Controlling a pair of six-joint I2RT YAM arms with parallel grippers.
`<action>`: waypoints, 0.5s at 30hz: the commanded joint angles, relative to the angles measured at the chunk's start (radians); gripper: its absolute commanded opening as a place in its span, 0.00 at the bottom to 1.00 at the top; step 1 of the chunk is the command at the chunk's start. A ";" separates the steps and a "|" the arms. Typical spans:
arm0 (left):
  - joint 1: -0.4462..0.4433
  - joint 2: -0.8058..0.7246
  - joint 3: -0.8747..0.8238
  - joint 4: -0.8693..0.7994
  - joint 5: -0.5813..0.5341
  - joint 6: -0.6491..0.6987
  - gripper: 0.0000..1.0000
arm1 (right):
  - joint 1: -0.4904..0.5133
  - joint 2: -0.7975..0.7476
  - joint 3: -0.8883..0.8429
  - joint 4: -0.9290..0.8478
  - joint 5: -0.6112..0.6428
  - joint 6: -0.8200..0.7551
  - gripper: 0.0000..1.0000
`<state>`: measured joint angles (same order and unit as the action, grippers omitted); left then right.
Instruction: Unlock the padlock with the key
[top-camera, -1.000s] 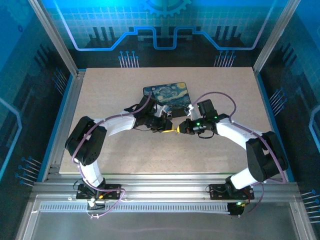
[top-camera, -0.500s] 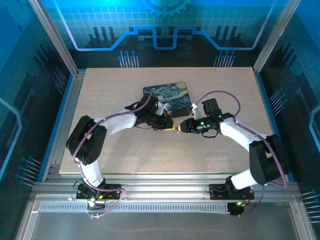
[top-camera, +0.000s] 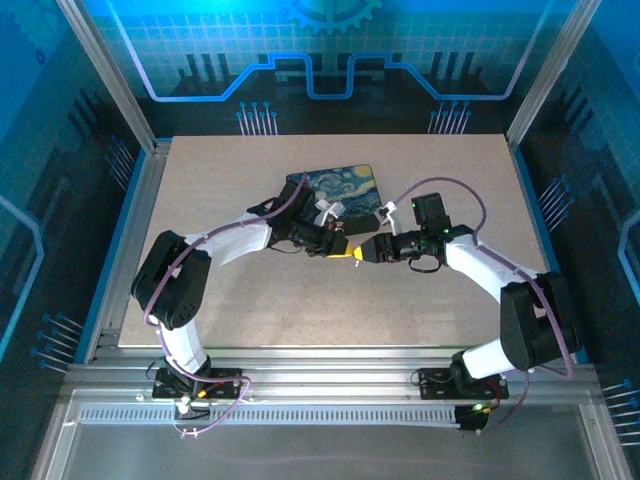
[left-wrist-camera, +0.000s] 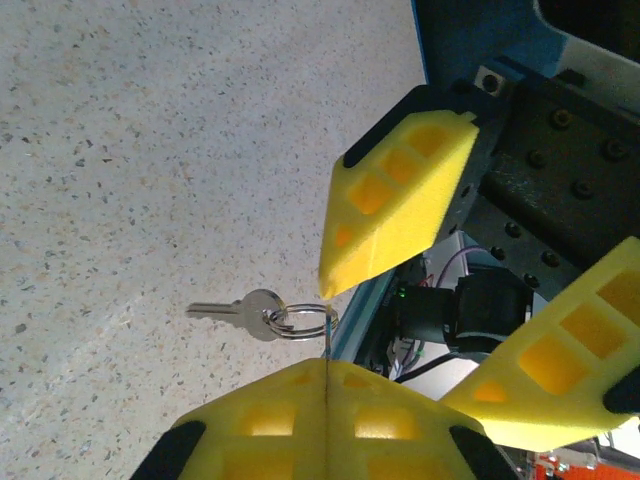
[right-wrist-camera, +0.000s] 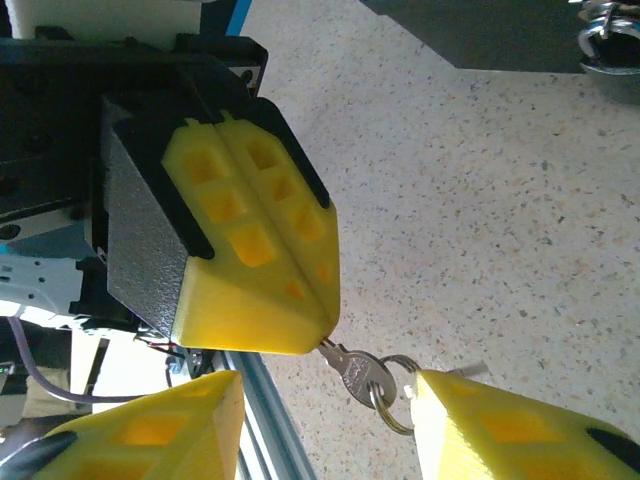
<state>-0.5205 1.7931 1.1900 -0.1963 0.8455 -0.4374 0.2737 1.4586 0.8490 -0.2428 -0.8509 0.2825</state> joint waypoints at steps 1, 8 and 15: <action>0.010 -0.026 0.022 0.004 0.058 0.026 0.00 | -0.018 0.015 0.011 0.025 -0.065 -0.039 0.48; 0.011 -0.054 -0.007 0.037 0.077 0.008 0.00 | -0.023 0.017 -0.013 0.058 -0.079 -0.038 0.46; 0.011 -0.067 -0.017 0.062 0.089 -0.011 0.00 | -0.023 0.017 -0.025 0.072 -0.098 -0.042 0.41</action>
<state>-0.5159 1.7641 1.1877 -0.1593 0.8936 -0.4454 0.2646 1.4658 0.8364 -0.1917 -0.9070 0.2596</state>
